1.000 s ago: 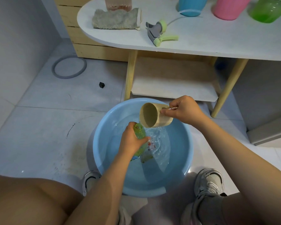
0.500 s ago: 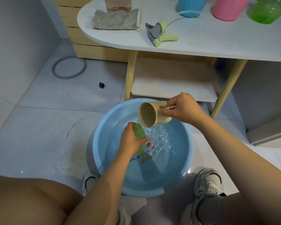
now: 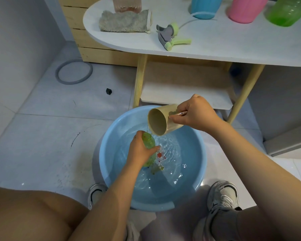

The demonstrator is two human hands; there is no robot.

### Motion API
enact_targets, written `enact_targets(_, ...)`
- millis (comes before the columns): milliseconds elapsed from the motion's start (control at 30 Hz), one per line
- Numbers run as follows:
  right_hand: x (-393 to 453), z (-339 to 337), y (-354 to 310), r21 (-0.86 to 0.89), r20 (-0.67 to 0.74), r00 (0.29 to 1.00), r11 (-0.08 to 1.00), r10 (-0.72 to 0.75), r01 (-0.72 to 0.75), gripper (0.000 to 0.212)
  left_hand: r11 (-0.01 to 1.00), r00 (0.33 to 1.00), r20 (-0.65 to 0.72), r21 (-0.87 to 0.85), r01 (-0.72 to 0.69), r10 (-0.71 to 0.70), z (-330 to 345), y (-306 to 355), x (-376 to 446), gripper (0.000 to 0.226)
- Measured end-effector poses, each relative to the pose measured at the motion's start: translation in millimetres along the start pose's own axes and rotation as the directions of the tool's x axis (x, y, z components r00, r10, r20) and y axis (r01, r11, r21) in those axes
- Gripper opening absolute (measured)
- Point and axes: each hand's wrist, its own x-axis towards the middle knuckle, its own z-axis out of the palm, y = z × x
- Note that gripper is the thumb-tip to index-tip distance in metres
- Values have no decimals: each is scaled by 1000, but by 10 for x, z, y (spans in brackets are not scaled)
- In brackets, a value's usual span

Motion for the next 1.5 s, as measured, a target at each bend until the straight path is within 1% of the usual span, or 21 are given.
enact_targets(100,3,-21,-26,-17,12,1000,1000,-17,17,44,1000,1000,-3,1,0,0,-8,21,-9,70)
enact_targets(233,-8,-33,-61,-39,19,999,998,-38,39,40,1000,1000,-3,-7,-3,3,-3,14,-22,65)
enact_targets(433,3,11,-58,-67,-10,999,997,-40,39,37,1000,1000,4,-4,6,-6,-4,-13,-22,66)
enact_targets(567,10,18,-57,-94,-29,996,992,-88,85,33,1000,1000,5,-6,16,-16,10,-34,-12,63)
enact_targets(667,6,10,-61,-99,-17,994,990,-104,101,31,1000,1000,-1,-20,14,-14,14,-14,-12,62)
enact_targets(833,11,2,-64,-144,-14,990,980,-139,135,29,1000,1000,5,-19,13,-13,28,-5,-5,66)
enact_targets(967,11,47,-80,-198,-82,974,961,-212,192,37,1000,1000,13,7,16,-16,28,6,4,69)
enact_targets(1033,16,57,-101,-221,-101,963,950,-249,223,38,1000,1000,11,23,12,-12,24,8,5,69)
enact_targets(1300,54,104,-147,-292,-56,926,893,-374,343,33,1000,1000,11,19,10,-11,22,-5,5,69)
enact_targets(1400,55,118,-141,-295,-71,913,883,-402,366,33,1000,1000,16,22,13,-13,18,5,0,68)
enact_targets(1500,62,131,-128,-302,-109,896,873,-430,382,37,1000,1000,10,23,15,-15,27,-3,7,66)
